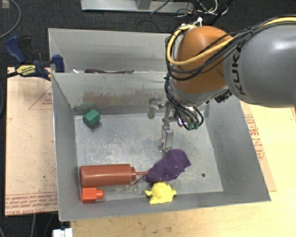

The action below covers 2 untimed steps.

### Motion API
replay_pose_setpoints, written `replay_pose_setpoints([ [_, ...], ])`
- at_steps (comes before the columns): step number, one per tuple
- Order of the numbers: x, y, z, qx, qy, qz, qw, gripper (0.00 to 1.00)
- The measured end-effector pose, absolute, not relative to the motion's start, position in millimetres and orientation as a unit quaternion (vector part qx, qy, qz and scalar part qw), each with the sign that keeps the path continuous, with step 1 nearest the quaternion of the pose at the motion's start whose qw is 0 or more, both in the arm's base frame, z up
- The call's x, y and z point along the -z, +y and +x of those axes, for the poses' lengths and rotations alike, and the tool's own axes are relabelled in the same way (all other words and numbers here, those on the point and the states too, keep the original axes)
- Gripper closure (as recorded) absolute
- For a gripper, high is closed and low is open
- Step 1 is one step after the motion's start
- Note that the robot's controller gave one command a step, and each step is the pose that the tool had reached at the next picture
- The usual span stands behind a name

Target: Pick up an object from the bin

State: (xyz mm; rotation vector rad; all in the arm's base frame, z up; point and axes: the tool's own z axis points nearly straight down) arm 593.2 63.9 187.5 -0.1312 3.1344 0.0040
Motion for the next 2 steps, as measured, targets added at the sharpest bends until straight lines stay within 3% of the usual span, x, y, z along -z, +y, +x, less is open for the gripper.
replay_pose_setpoints([
  [2,-120,31,544.5,-0.003,0.995,-0.1,0.001,0.0],
])
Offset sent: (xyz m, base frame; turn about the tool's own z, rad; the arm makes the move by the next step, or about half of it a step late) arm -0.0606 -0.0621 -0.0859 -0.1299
